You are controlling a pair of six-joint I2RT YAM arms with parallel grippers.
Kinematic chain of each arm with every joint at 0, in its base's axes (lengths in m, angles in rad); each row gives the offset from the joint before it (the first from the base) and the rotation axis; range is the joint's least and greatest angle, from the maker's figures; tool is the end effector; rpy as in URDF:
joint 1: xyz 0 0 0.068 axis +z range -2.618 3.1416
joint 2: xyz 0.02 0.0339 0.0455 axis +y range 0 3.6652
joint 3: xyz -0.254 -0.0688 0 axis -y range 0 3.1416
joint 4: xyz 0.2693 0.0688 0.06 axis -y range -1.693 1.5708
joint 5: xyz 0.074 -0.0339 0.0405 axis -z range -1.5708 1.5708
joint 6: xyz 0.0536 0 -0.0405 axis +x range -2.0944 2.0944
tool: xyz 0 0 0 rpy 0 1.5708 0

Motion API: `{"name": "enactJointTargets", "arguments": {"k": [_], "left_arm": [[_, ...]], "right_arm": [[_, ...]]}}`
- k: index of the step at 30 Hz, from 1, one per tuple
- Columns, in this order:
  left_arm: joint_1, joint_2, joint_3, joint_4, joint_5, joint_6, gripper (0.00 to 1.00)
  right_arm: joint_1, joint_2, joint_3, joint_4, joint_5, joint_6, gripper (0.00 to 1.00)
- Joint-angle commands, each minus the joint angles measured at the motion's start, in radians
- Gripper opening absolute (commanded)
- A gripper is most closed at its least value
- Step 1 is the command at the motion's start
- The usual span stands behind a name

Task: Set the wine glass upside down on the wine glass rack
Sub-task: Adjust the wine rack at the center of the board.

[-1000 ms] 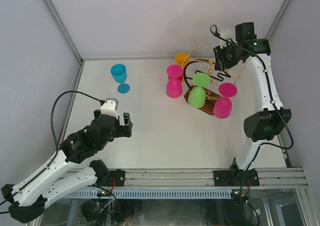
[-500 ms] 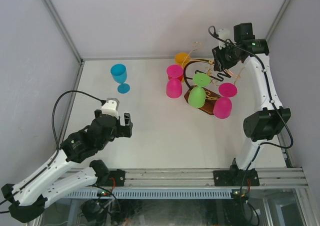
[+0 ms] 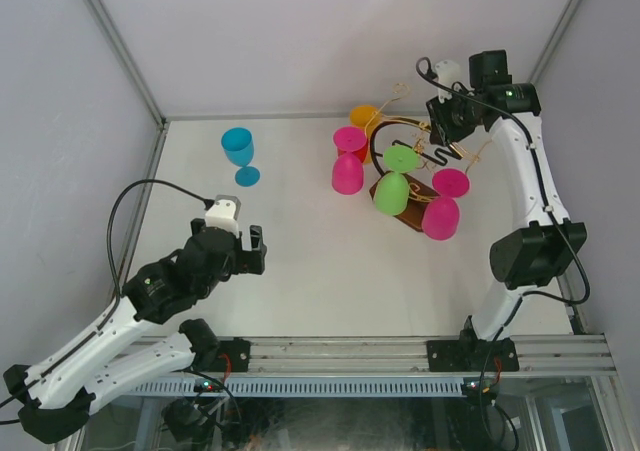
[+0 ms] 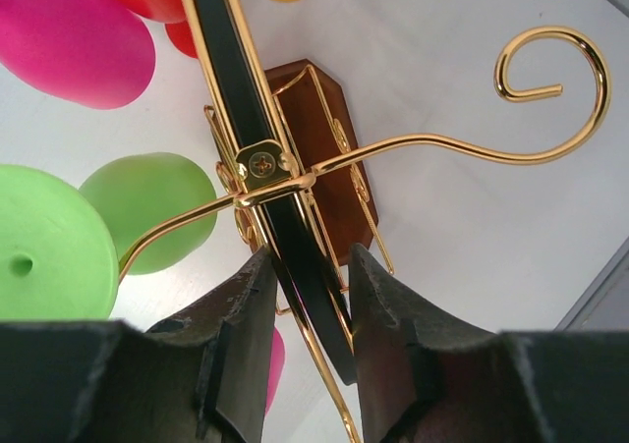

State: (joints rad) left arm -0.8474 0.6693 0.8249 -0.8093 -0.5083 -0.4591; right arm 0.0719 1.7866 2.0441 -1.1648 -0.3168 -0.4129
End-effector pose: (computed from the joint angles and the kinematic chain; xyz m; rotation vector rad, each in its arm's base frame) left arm 0.1344 -0.1128 0.2986 0.1423 2.1326 -0.1987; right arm 0.3942 0.0451 0.3898 -0.7123 2.3244 0.2402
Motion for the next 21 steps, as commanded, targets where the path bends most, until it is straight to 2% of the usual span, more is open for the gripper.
{"name": "enactJointTargets", "arguments": {"k": [1,21], "left_arm": [[0.007,-0.001,0.003,0.04,0.016,0.019,1.0],[0.005,-0.013,0.0,0.042,0.032,0.018,1.0]], "right_arm": [[-0.012,-0.082,-0.024,-0.007,0.0,0.006,0.29],[-0.015,-0.323,-0.262,0.059,0.053,0.085,0.22]]}}
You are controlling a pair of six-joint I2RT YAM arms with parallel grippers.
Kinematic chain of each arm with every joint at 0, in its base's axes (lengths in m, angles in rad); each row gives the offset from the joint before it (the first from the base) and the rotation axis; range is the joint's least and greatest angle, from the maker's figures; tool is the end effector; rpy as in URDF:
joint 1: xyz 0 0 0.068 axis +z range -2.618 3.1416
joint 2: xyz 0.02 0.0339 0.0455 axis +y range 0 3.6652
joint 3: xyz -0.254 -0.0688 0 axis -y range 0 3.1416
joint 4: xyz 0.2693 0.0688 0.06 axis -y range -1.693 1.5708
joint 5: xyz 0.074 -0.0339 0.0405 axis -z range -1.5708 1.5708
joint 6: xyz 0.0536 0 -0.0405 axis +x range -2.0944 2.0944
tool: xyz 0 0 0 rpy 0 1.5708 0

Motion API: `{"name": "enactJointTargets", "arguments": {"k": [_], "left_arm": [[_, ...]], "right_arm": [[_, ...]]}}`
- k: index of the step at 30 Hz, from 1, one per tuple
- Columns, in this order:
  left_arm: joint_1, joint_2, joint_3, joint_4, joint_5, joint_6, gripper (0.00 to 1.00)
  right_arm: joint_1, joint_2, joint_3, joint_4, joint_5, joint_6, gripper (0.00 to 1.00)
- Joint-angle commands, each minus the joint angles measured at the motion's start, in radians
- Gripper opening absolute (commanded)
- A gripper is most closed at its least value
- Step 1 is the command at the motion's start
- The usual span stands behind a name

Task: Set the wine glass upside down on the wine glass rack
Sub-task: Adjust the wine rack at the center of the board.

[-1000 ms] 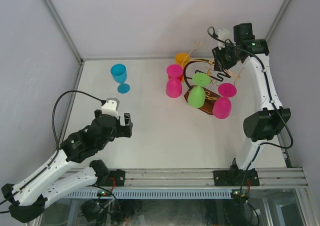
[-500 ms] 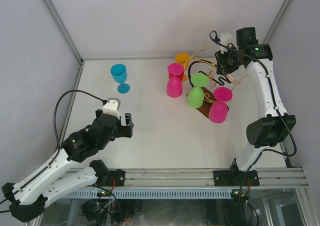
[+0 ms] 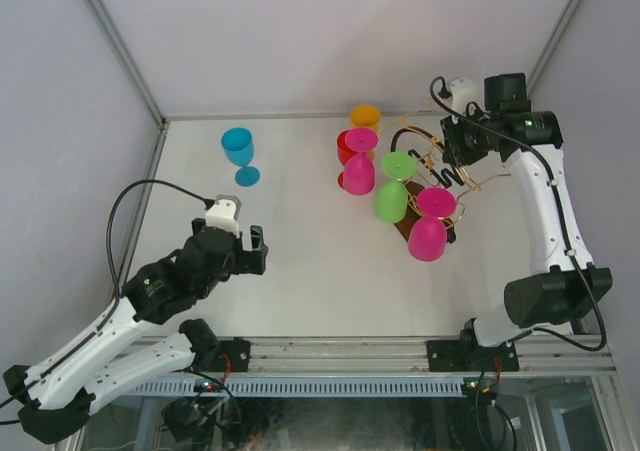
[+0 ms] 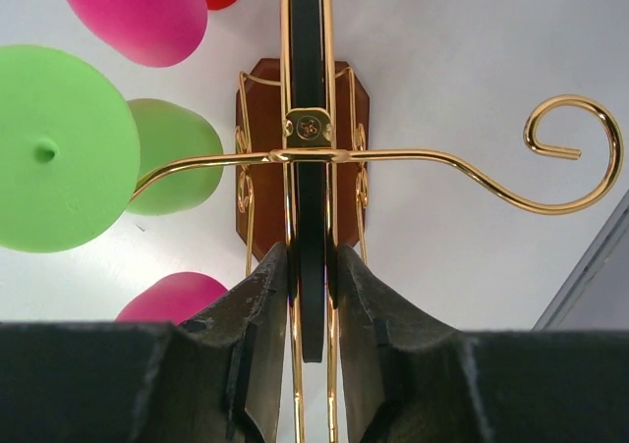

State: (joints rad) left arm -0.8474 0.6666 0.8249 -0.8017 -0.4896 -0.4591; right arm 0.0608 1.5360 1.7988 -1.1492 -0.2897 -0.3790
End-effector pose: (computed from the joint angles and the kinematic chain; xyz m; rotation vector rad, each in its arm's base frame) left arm 0.1340 -0.1137 0.2995 0.1492 2.1317 -0.2238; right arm 0.3333 0.0356 0.3981 -0.6493 2.3297 0.2116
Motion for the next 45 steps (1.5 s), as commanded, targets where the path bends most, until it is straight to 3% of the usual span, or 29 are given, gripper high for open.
{"name": "enactJointTargets", "arguments": {"k": [1,9,14,30,45], "left_arm": [[0.005,-0.012,0.0,0.034,0.014,0.017,1.0],[0.005,-0.015,0.0,0.033,0.015,0.017,1.0],[0.005,-0.013,0.0,0.033,0.013,0.017,1.0],[0.005,-0.016,0.0,0.033,0.011,0.017,1.0],[0.004,-0.023,0.0,0.031,0.009,0.017,1.0]], "right_arm": [[-0.003,-0.081,-0.026,0.047,0.035,0.059,0.21],[-0.005,-0.112,-0.088,0.08,0.065,0.105,0.14],[-0.006,-0.111,-0.107,0.098,0.089,0.167,0.0],[-0.008,-0.128,-0.117,0.13,0.239,0.332,0.0],[0.047,-0.116,-0.128,0.204,0.456,0.605,0.0]]}}
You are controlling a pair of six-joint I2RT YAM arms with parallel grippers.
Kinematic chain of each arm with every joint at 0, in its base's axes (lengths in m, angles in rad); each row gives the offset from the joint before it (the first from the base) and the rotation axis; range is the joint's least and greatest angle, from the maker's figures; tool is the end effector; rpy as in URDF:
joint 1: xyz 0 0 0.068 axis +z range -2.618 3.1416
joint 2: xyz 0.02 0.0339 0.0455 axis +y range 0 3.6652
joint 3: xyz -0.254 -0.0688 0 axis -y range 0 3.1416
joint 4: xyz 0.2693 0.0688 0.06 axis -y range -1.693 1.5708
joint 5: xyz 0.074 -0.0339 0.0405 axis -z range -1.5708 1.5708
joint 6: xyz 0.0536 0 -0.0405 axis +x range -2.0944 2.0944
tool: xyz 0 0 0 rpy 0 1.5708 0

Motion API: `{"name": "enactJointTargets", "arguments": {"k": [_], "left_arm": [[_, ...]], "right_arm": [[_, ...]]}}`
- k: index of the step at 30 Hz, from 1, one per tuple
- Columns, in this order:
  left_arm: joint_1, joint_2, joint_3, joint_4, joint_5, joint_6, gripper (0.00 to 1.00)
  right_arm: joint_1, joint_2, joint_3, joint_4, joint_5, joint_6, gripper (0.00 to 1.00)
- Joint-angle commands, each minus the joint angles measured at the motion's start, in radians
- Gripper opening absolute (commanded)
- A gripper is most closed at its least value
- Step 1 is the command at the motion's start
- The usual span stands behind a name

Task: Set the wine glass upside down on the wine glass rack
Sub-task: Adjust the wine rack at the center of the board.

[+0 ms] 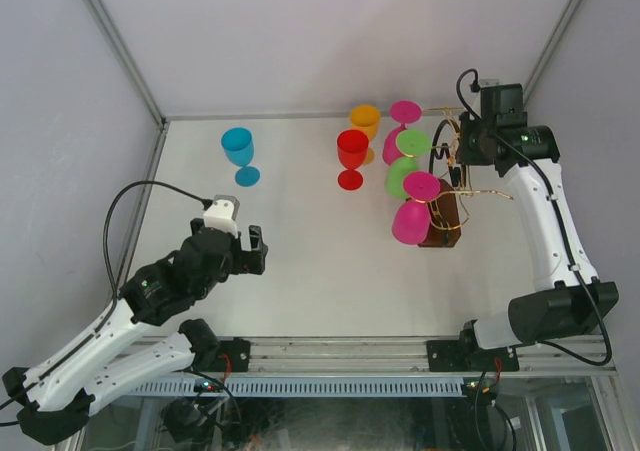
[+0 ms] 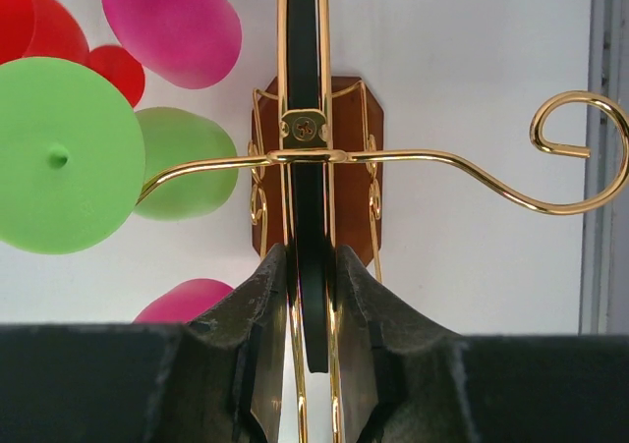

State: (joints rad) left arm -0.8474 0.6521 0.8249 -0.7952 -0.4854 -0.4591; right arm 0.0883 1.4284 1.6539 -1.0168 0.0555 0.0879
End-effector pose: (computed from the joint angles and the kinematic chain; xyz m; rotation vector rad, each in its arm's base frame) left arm 0.1324 -0.1122 0.3023 0.1437 2.1172 -0.2428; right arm 0.3217 0.0255 0.3929 0.0264 2.3605 0.0200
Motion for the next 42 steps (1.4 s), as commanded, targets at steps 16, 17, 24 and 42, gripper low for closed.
{"name": "enactJointTargets", "arguments": {"k": [16,17,24,42], "left_arm": [[0.003,-0.018,0.0,0.022,-0.004,0.015,1.0],[0.003,-0.02,0.0,0.022,-0.004,0.014,1.0],[-0.001,-0.02,0.0,0.02,-0.008,0.011,1.0],[-0.002,-0.016,0.0,0.019,-0.014,0.008,1.0]], "right_arm": [[0.06,-0.048,-0.132,0.337,0.07,0.497,0.0],[0.063,-0.049,-0.135,0.342,0.074,0.514,0.0],[0.069,-0.074,-0.185,0.399,0.106,0.628,0.0],[0.135,-0.108,-0.264,0.464,0.34,0.888,0.03]]}}
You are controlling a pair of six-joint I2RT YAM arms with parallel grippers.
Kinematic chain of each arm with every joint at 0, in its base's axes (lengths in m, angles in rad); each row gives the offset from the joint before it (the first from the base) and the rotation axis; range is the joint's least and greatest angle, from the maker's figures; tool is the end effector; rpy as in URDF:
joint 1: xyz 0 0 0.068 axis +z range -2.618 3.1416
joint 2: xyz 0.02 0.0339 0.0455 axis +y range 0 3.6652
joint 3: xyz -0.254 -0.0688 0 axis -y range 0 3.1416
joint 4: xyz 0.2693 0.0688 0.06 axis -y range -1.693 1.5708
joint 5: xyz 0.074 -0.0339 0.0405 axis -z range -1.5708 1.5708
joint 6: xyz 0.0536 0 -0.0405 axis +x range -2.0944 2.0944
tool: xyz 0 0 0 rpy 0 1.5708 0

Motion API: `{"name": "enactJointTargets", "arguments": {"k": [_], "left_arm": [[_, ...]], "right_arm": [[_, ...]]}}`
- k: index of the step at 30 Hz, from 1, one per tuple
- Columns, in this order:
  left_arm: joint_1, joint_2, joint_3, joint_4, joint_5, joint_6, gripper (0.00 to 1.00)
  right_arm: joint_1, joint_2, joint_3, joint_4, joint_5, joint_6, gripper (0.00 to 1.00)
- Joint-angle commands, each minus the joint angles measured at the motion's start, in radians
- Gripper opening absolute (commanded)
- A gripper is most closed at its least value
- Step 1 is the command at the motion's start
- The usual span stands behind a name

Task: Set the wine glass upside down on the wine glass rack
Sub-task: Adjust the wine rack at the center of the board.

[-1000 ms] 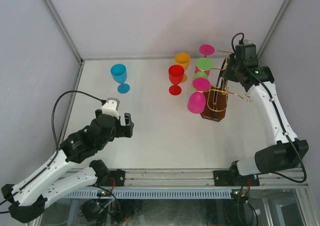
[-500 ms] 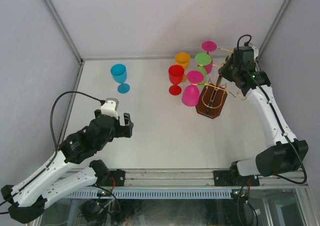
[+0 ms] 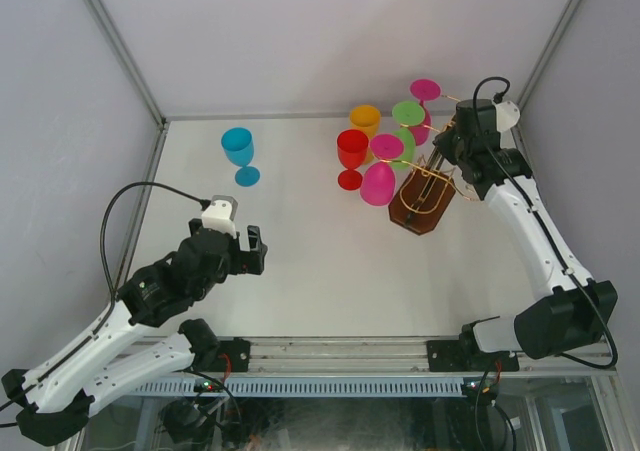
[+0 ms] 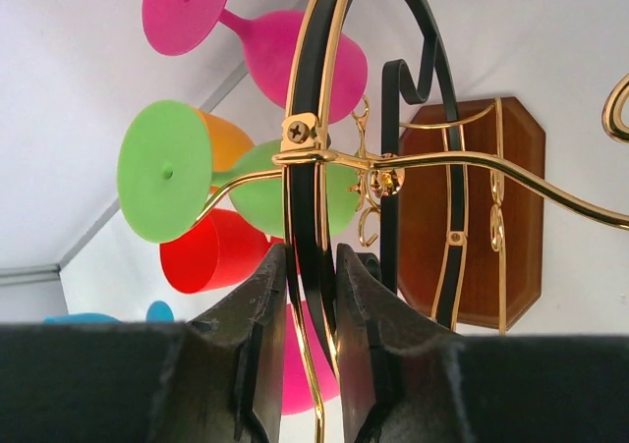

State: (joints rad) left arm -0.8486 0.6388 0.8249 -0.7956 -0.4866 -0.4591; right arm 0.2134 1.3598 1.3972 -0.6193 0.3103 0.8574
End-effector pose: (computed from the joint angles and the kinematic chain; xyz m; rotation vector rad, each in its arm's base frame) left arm 0.1306 -0.1104 0.3043 0.1393 2.1068 -0.2516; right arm 0.3339 0.0556 0.3632 0.8439 1.9624 0.2991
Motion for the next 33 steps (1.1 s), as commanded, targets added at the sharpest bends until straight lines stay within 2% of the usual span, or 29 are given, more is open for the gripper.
{"name": "enactJointTargets", "arguments": {"k": [1,16,23,25,33], "left_arm": [[-0.001,-0.002,0.0,0.018,-0.013,0.008,1.0],[-0.001,-0.003,0.001,0.01,-0.028,0.002,1.0],[-0.001,0.001,0.001,0.009,-0.029,0.001,1.0],[-0.001,0.0,0.001,0.009,-0.03,0.001,1.0],[-0.001,0.006,0.002,0.009,-0.034,0.001,1.0]], "right_arm": [[0.012,-0.039,-0.011,0.073,0.095,0.129,0.03],[0.041,0.021,-0.016,0.127,0.188,0.377,0.04],[0.042,0.046,-0.017,0.148,0.194,0.44,0.08],[0.043,0.048,-0.017,0.153,0.192,0.431,0.14],[0.04,0.013,-0.018,0.15,0.172,0.355,0.5]]}}
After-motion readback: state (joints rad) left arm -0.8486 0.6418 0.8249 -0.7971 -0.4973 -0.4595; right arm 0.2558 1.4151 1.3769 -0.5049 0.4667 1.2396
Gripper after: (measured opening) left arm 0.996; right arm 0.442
